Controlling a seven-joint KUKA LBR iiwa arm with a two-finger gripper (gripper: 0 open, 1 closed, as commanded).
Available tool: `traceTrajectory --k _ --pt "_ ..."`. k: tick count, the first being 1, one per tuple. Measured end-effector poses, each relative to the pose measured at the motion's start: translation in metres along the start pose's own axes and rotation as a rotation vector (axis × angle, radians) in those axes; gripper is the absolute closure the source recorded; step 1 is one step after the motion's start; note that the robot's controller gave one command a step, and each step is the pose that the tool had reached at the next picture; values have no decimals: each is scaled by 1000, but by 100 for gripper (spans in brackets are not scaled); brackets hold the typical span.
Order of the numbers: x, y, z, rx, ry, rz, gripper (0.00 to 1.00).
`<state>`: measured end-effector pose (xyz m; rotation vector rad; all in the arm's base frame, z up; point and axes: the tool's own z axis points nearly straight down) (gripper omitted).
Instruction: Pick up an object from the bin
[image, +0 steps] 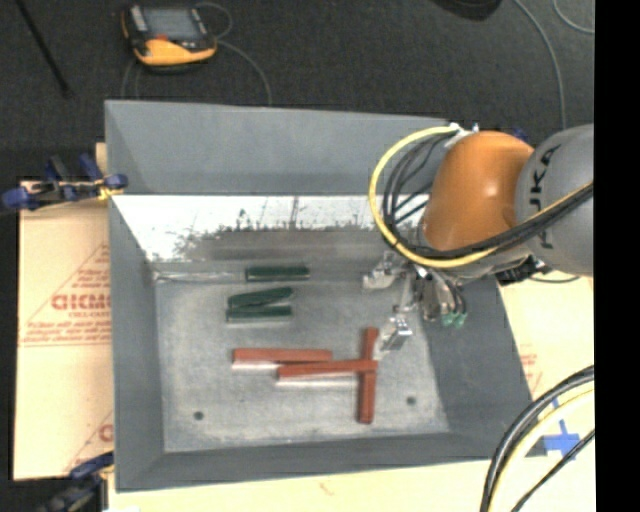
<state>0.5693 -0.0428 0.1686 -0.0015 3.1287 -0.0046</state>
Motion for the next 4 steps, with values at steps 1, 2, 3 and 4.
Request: traceTrajectory --k 1,2,3,4 --pt "10 70 88 0 12 42 100" --pt "10 70 88 0 12 42 100" --pt "-17 68 -107 -4 7 67 100" --pt "-18 68 -111 -4 0 67 100"
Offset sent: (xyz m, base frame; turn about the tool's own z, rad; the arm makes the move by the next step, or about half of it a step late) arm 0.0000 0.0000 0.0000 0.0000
